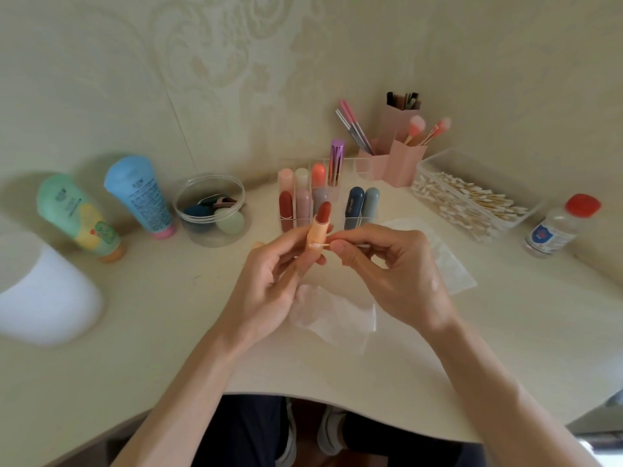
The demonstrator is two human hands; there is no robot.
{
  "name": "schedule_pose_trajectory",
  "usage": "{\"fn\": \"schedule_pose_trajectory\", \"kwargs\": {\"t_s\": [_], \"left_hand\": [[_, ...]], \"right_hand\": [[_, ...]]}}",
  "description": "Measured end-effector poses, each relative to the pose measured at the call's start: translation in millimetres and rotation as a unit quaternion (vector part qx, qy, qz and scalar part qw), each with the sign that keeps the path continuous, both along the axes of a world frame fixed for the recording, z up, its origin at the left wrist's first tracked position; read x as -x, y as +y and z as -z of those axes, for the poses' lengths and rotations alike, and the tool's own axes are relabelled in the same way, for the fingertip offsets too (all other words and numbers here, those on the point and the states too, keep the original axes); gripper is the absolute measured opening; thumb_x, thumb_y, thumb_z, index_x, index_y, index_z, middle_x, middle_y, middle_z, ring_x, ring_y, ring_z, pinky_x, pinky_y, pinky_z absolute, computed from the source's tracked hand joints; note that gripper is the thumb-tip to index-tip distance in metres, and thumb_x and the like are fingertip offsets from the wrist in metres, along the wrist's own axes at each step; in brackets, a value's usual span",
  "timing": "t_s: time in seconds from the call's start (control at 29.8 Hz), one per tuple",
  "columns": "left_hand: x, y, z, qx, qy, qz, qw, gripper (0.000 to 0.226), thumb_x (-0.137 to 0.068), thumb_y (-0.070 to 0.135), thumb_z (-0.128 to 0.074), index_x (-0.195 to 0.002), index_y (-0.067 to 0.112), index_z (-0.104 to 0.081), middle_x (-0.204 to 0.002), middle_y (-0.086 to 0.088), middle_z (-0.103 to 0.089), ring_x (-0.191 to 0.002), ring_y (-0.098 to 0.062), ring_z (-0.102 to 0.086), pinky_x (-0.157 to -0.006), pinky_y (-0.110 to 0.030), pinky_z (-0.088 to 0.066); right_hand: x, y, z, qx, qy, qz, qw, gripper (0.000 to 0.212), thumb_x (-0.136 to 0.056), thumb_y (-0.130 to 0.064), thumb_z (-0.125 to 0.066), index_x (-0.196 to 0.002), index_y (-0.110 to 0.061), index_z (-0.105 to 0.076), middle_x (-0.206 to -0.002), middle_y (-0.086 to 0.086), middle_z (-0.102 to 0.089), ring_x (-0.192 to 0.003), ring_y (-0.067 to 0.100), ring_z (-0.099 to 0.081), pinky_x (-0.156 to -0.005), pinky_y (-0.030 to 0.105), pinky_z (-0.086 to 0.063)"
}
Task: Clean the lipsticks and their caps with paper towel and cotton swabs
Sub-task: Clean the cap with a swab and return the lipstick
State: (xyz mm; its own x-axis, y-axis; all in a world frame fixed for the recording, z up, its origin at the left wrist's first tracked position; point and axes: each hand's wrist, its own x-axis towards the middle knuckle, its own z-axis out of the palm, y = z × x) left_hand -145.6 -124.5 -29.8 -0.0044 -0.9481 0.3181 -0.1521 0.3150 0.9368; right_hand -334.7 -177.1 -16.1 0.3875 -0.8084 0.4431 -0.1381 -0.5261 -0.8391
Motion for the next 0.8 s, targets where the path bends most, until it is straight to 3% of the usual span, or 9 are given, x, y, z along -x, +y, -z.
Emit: {"fn": "schedule_pose_trajectory", "kwargs": {"t_s": [0.13, 0.3, 0.54, 0.64, 0.74, 0.8], "left_hand": [[-0.5, -1.4, 1.9, 0.012, 0.003, -0.026, 1.0, 0.037, -0.09, 0.02, -0.074, -0.126, 0.014, -0.07, -0.111, 0.001, -0.076, -0.103, -0.027, -0.072, -0.09, -0.048, -0.057], [-2.7, -3.1, 6.4, 0.029, 0.026, -0.055, 0.998, 0.038, -0.09, 0.007, -0.073, -0.127, 0.005, -0.071, -0.111, -0.007, -0.07, -0.1, -0.021, -0.073, -0.088, -0.026, -0.058], [0.3, 0.1, -2.1, -0.013, 0.101, -0.062, 0.993, 0.029, -0.085, 0.008, -0.077, -0.113, 0.008, -0.07, -0.105, -0.004, -0.079, -0.092, -0.022, -0.079, -0.067, -0.027, -0.059], [0.7, 2.0, -3.4, -0.015, 0.092, -0.037, 0.995, 0.032, -0.089, 0.012, -0.074, -0.12, 0.007, -0.069, -0.106, -0.007, -0.079, -0.098, -0.021, -0.077, -0.069, -0.026, -0.058], [0.5, 2.0, -2.8, -0.018, 0.079, -0.031, 0.996, 0.04, -0.082, 0.014, -0.081, -0.12, 0.01, -0.069, -0.106, -0.005, -0.079, -0.099, -0.023, -0.077, -0.081, -0.03, -0.061], [0.1, 0.7, -1.7, -0.02, 0.075, -0.049, 0.996, 0.037, -0.08, 0.01, -0.084, -0.114, 0.01, -0.07, -0.104, -0.004, -0.079, -0.095, -0.023, -0.078, -0.08, -0.031, -0.061]], "right_hand": [[-3.1, 2.5, 3.6, 0.006, -0.006, 0.0, 1.0, 0.012, -0.095, -0.009, -0.075, -0.104, -0.013, -0.082, -0.093, -0.01, -0.079, -0.078, 0.02, -0.07, -0.074, 0.042, -0.056], [-4.0, 3.4, 4.6, 0.016, -0.002, -0.007, 1.0, 0.012, -0.096, -0.008, -0.074, -0.104, -0.014, -0.082, -0.086, -0.006, -0.075, -0.073, 0.027, -0.064, -0.071, 0.044, -0.051], [-4.2, 2.5, 4.2, 0.016, -0.005, 0.002, 1.0, 0.012, -0.096, -0.004, -0.073, -0.105, -0.007, -0.081, -0.087, -0.015, -0.074, -0.076, 0.011, -0.068, -0.071, 0.018, -0.05], [-3.8, 3.2, 3.7, 0.019, -0.009, 0.005, 1.0, 0.013, -0.096, -0.004, -0.073, -0.105, -0.011, -0.081, -0.088, -0.017, -0.075, -0.078, 0.011, -0.07, -0.071, 0.024, -0.053], [-4.2, 3.7, 4.3, 0.017, -0.006, 0.012, 1.0, 0.012, -0.096, -0.006, -0.074, -0.104, -0.012, -0.081, -0.091, -0.011, -0.078, -0.079, 0.015, -0.071, -0.074, 0.036, -0.057], [-5.2, 4.4, 4.4, 0.017, 0.002, 0.004, 1.0, 0.012, -0.096, -0.008, -0.074, -0.104, -0.013, -0.081, -0.092, -0.009, -0.078, -0.079, 0.015, -0.071, -0.074, 0.034, -0.057]]}}
